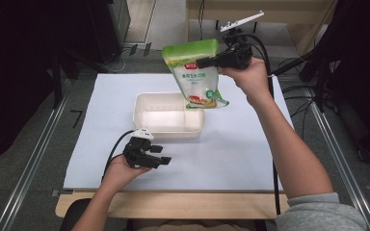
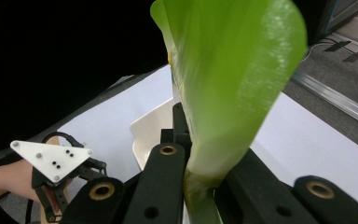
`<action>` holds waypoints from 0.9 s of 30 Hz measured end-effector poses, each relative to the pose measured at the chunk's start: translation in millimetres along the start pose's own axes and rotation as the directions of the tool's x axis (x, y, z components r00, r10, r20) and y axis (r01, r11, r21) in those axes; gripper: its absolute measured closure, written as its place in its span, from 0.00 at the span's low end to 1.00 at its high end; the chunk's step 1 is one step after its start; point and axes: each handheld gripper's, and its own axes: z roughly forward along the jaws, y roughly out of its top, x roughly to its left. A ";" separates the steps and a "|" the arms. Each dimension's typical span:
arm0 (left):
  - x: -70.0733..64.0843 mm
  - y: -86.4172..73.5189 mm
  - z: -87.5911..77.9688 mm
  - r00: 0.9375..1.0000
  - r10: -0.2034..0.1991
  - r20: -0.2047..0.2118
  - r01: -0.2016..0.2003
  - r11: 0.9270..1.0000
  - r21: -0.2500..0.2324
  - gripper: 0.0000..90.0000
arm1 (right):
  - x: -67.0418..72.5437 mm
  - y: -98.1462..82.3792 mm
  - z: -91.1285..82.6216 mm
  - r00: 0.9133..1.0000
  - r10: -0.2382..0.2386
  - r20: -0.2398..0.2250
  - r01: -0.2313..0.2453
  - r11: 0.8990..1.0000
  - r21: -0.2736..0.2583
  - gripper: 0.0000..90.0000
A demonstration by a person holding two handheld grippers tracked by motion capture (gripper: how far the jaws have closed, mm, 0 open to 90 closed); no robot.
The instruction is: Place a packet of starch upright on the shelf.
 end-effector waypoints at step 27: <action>3.9 -0.4 -3.0 1.000 -0.005 0.007 0.005 1.000 -0.012 0.43 | 27.7 26.3 76.2 0.998 -0.036 -0.056 0.038 0.998 0.039 1.00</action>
